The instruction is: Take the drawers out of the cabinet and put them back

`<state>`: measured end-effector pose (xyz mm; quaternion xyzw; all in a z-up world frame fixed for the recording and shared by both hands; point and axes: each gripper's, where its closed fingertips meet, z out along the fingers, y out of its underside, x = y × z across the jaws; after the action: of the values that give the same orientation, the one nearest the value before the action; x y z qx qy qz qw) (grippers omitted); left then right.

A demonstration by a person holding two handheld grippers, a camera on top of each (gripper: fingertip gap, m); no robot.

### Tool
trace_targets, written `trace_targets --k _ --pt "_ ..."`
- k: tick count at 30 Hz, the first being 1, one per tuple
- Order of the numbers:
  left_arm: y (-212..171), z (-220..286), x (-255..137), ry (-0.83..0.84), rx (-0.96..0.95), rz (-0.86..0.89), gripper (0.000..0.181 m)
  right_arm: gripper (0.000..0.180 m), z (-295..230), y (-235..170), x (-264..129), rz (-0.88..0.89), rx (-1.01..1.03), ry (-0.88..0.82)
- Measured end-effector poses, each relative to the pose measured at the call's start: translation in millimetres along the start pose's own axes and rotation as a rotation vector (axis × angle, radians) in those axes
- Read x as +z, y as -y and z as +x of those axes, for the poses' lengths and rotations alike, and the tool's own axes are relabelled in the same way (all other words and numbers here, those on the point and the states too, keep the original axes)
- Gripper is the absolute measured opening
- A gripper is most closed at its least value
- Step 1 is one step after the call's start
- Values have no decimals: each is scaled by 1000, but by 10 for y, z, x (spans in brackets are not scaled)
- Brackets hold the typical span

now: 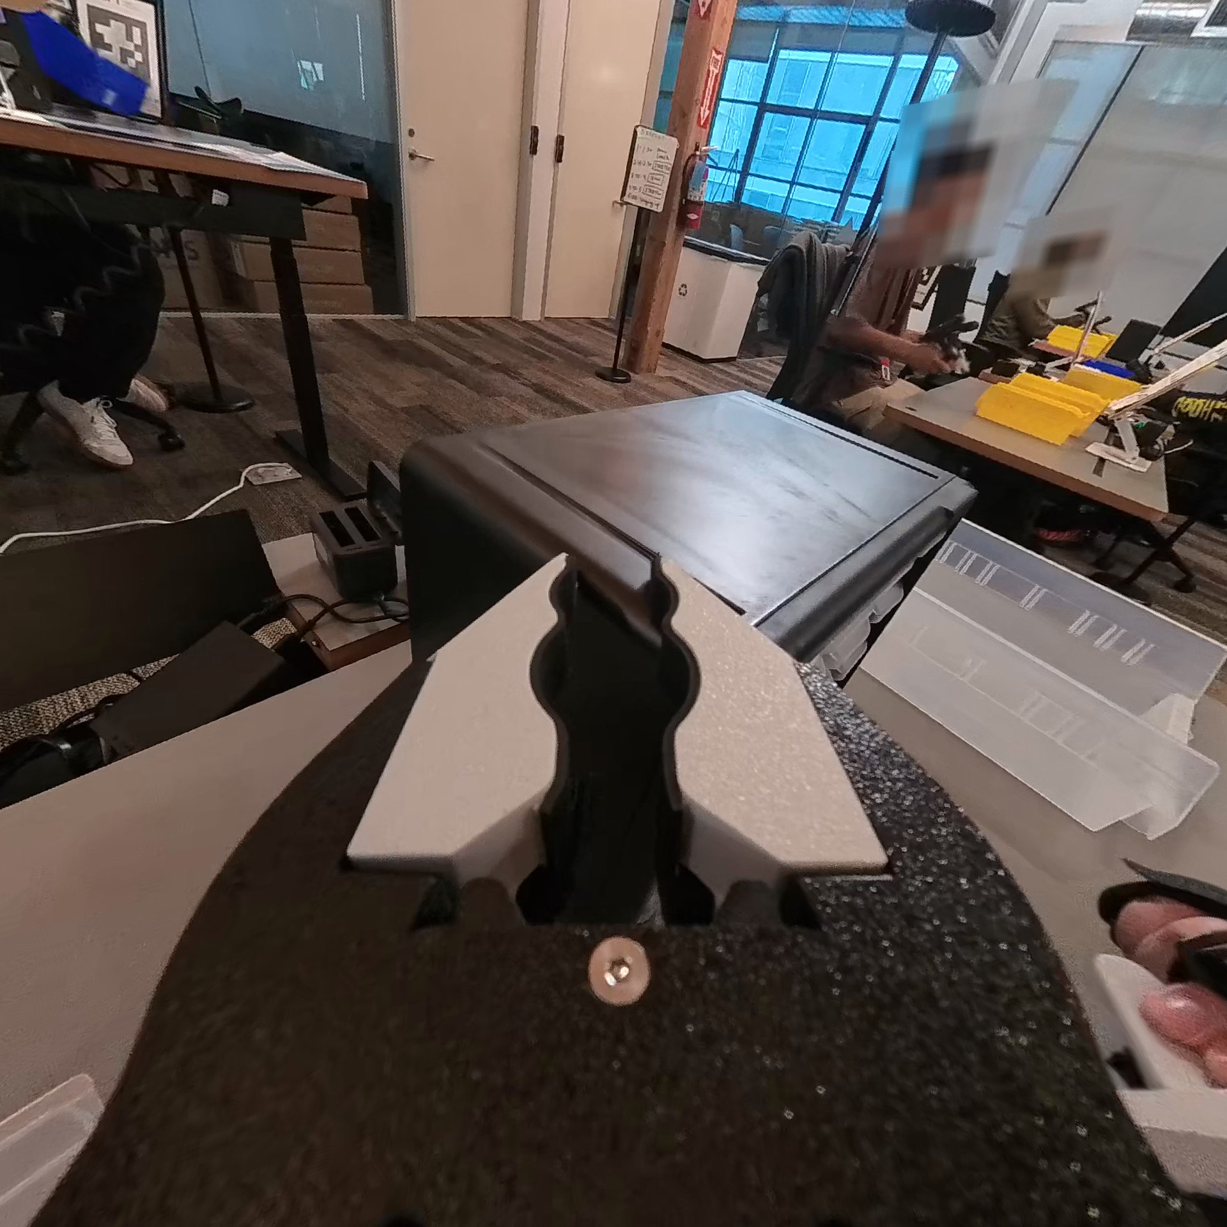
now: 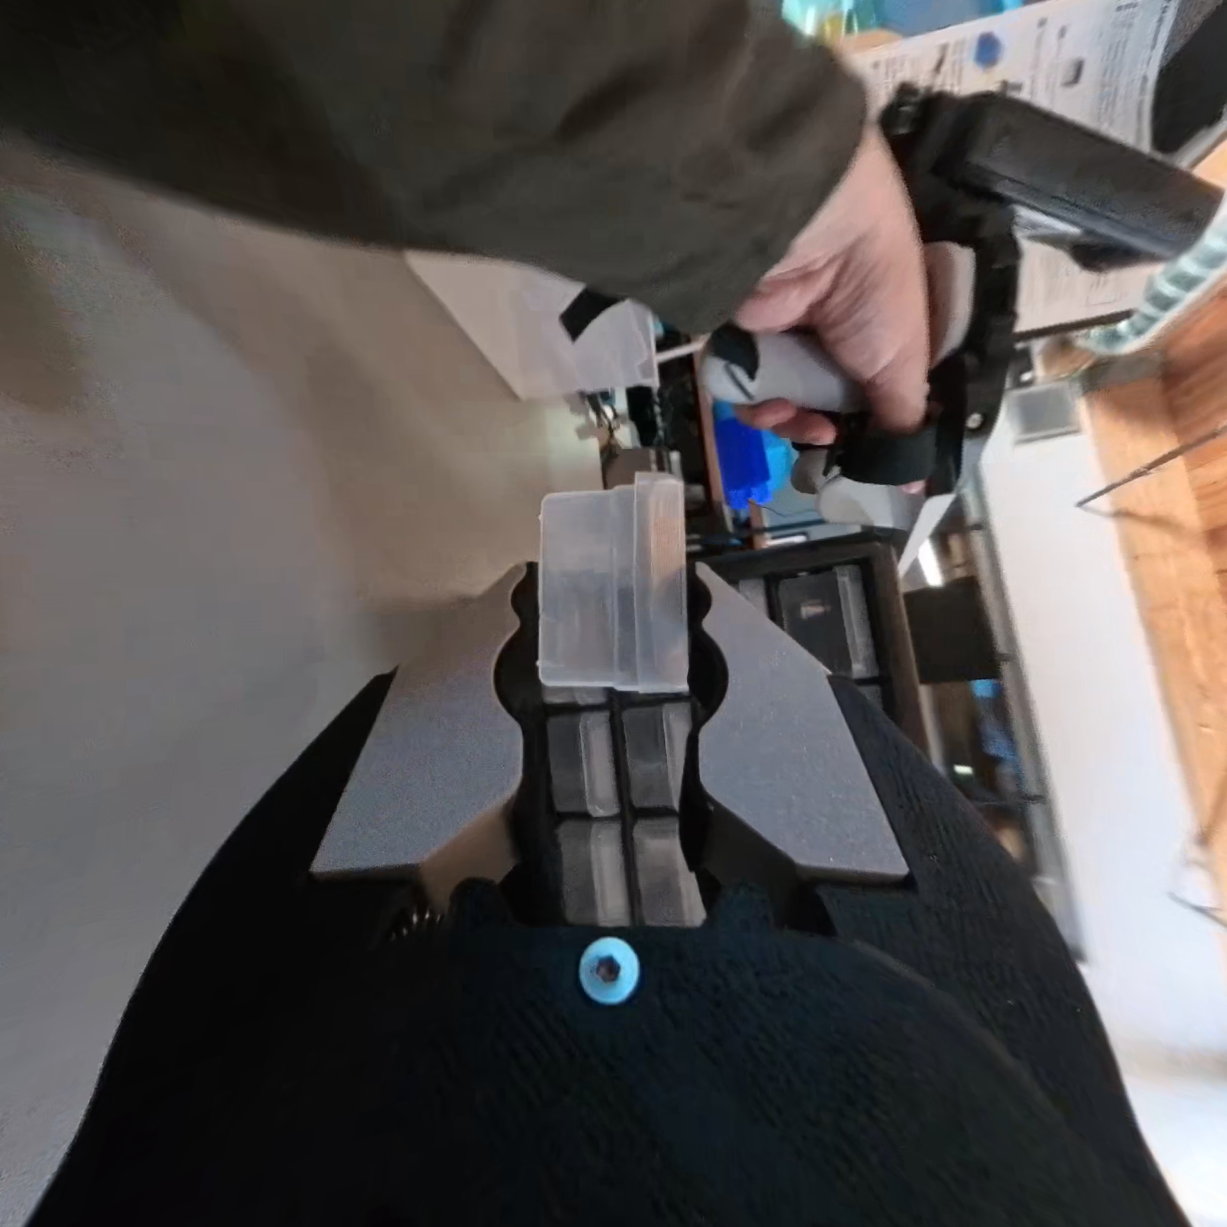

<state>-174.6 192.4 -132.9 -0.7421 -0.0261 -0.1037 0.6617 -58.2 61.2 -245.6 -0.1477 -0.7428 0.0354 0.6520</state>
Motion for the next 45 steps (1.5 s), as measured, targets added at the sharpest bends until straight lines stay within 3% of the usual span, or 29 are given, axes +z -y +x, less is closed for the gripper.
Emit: trace_targets --k 5,14,18,22,27,33,36,38,41,45 --pt "-5 16 -6 -1 8 -6 23 43 5 42 -229 99 203 105" --pt "-16 17 -27 -22 -10 -8 23 43 -601 -601 -500 -132 -110 232" --pt "-23 16 -38 -32 -17 -11 23 53 -774 -694 -635 -145 -88 332" --pt "-27 17 -47 -47 -32 -9 23 65 -636 -848 -790 -209 0 298" --pt "-30 18 -53 -62 -46 -6 24 65 -476 -987 -993 -307 249 248" --pt "-33 21 -60 -70 -53 -7 24 76 -325 -1017 -1062 -408 737 223" --pt "-33 22 -61 -72 -55 -8 24 83 -174 -989 -974 -445 1098 179" --pt "-33 22 -62 -72 -55 -8 24 105 -257 -918 -849 -520 1299 239" --pt "-34 21 -63 -70 -53 -9 24 110 -403 -1054 -708 -721 1345 258" --pt "-34 23 -63 -66 -48 -11 24 106 -435 -1154 -488 -823 1402 264"
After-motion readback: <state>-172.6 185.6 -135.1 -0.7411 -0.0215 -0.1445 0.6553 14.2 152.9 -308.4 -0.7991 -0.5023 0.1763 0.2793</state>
